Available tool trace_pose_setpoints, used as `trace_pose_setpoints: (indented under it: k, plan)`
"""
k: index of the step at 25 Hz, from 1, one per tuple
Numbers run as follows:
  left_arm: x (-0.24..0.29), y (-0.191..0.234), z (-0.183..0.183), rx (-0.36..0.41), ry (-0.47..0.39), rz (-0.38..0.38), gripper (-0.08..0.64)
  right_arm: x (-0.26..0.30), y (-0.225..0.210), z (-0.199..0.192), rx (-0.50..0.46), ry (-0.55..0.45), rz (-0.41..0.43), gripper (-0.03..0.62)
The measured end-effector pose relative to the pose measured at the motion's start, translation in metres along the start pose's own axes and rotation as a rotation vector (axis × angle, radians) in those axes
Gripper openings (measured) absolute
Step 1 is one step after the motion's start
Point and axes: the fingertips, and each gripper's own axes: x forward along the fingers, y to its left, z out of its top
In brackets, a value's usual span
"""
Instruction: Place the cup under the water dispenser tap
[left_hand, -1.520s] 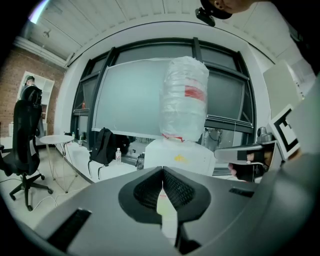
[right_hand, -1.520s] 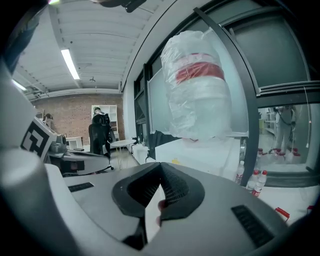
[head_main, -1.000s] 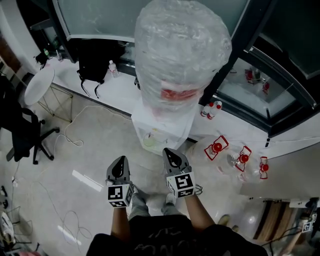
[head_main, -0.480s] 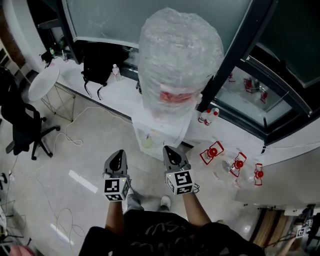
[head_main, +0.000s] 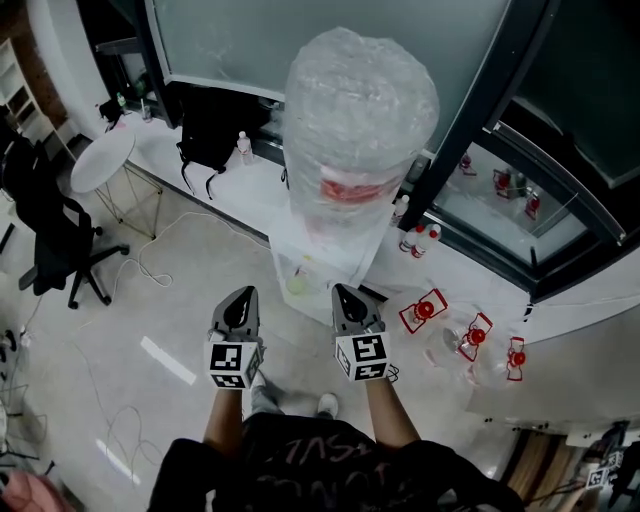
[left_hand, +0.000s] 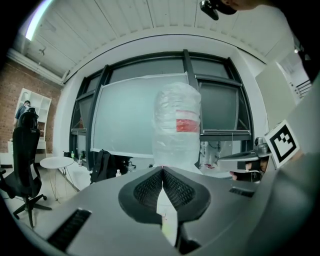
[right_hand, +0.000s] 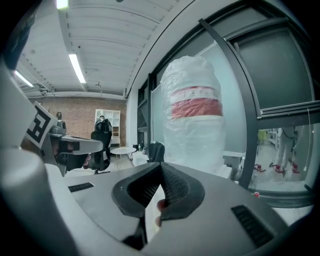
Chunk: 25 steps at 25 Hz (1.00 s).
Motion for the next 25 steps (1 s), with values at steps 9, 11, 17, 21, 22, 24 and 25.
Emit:
trace_pose_setpoints:
  k: [9,11,17,21,22,24,25]
  plan:
    - [-0.002,-0.014,0.005,-0.013,-0.003,-0.023,0.018,-0.014,-0.004,0.001,-0.012,0.006,-0.001,0.012]
    - [-0.002,-0.017,0.006,-0.016,-0.008,-0.028,0.018,-0.017,-0.005,0.002,-0.014,0.006,-0.002,0.014]
    - [-0.008,-0.027,0.010,-0.019,-0.020,-0.034,0.018,-0.025,-0.006,0.004,-0.017,0.000,-0.002,0.012]
    - [-0.013,-0.034,0.010,-0.020,-0.024,-0.035,0.018,-0.029,-0.005,0.003,-0.032,0.007,0.005,0.012]
    - [-0.014,-0.034,0.010,-0.020,-0.028,-0.035,0.018,-0.029,-0.005,0.003,-0.039,0.009,0.006,0.012]
    - [-0.015,-0.035,0.011,-0.017,-0.035,-0.033,0.018,-0.029,-0.004,0.003,-0.049,0.010,0.009,0.012]
    - [-0.015,-0.034,0.012,-0.015,-0.038,-0.031,0.018,-0.028,-0.004,0.004,-0.053,0.011,0.010,0.012]
